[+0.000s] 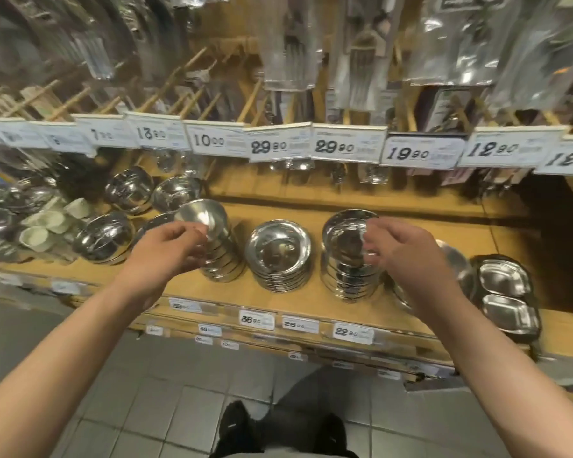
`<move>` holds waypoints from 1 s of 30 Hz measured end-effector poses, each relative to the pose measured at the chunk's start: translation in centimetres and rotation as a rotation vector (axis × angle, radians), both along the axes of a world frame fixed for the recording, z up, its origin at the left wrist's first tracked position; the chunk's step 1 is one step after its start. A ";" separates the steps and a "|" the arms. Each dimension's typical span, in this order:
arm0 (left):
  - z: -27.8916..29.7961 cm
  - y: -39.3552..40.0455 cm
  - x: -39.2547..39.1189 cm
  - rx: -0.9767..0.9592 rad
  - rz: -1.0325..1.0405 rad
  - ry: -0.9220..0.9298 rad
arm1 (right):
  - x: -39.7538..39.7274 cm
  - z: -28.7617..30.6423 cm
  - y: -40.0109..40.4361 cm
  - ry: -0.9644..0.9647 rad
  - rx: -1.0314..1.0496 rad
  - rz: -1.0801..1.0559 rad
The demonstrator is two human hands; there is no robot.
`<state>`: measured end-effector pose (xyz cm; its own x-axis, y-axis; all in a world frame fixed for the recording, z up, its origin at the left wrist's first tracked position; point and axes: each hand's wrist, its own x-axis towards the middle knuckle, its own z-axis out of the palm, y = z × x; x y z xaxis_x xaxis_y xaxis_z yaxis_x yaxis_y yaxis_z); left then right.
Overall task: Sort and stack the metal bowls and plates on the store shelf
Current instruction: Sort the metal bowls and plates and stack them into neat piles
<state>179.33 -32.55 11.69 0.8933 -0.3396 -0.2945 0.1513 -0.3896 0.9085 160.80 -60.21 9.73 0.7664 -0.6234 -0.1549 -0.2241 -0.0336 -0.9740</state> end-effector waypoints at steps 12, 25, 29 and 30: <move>-1.4 21.6 6.0 -0.030 0.213 0.031 | 8.2 -1.9 17.3 0.071 0.043 0.103; -4.0 33.9 13.5 -0.039 0.271 0.093 | 14.8 -2.2 31.2 0.141 0.100 0.112; -5.1 33.5 15.1 -0.038 0.255 0.156 | 17.4 -3.0 32.4 0.182 0.121 0.126; -5.3 33.4 15.5 -0.031 0.250 0.166 | 18.2 -3.5 32.5 0.187 0.145 0.126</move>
<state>194.87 0.86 6.35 0.8909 -0.1262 -0.4364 0.3865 -0.2939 0.8742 178.98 -27.68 6.24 0.7861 -0.4860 -0.3820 -0.4037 0.0643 -0.9126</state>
